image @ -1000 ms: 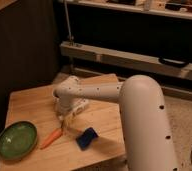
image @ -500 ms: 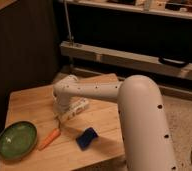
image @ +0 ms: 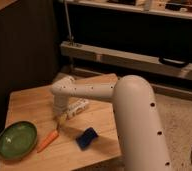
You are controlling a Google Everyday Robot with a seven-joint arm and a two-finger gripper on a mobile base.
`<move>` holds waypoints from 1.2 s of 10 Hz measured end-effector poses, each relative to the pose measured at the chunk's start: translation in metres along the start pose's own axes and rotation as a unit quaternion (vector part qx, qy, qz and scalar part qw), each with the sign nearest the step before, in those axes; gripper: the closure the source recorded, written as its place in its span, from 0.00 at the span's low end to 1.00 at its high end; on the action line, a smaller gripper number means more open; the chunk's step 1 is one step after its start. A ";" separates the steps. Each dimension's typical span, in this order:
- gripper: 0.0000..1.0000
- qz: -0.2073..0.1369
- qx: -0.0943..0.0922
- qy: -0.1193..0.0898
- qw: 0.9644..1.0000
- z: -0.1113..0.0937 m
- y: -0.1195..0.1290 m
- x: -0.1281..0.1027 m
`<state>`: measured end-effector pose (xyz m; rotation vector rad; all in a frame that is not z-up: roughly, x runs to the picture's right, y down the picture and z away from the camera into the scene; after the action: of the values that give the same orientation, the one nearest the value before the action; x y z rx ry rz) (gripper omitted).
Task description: Stand the bottle upright
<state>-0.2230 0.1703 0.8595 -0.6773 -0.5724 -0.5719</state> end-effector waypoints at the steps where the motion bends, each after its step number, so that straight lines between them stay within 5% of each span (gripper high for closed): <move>1: 0.45 0.000 -0.001 -0.001 1.000 0.002 0.000 0.000; 5: 0.70 0.005 -0.004 -0.001 1.000 0.004 0.000 0.004; 9: 0.70 0.001 0.003 -0.001 1.000 -0.006 -0.005 0.004; 12: 0.70 0.010 0.023 -0.033 0.999 -0.036 -0.009 0.003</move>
<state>-0.2156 0.1386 0.8422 -0.6587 -0.6376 -0.5187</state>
